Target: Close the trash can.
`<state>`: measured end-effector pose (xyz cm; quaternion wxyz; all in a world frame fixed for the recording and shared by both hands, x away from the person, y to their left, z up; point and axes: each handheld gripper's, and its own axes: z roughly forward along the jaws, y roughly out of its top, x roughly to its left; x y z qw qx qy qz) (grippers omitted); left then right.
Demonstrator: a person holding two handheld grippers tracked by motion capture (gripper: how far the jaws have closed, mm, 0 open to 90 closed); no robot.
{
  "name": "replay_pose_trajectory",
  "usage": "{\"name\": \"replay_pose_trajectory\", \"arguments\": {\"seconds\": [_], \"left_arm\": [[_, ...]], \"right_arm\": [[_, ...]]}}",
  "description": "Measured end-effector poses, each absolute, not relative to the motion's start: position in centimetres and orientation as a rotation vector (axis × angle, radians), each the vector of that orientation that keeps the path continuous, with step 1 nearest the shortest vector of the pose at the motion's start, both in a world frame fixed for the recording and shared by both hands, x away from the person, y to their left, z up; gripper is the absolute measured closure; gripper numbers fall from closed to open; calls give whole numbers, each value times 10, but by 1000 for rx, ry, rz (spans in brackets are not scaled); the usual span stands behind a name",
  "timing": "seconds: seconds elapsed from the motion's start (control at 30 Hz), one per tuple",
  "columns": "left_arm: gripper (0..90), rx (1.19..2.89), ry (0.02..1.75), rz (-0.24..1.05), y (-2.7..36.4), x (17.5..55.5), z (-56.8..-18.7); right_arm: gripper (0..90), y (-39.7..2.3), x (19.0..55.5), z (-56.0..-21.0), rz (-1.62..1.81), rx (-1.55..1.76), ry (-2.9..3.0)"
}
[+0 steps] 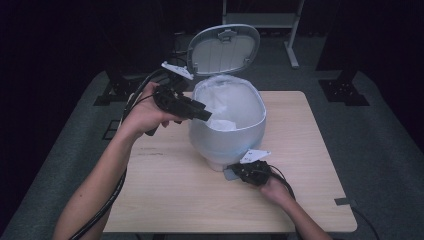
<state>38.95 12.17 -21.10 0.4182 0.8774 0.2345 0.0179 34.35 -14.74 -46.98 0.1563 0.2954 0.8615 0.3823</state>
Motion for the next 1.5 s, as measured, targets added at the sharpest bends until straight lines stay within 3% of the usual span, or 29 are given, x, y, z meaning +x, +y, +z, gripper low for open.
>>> {"name": "replay_pose_trajectory", "arguments": {"seconds": [0.3,0.47,1.07,1.5], "left_arm": [[502,2146,636,88,165,369,-215],[469,2146,686,109,185,360,-227],[389,2146,745,150,215,346,-281],[351,2106,786,162,225,348,-324]], "right_arm": [[737,-149,343,-470,1102,865,2459],[570,-153,341,-466,1052,868,2490],[495,-213,318,-430,1121,972,2416],[482,-236,318,-438,1089,1031,2404]]}}
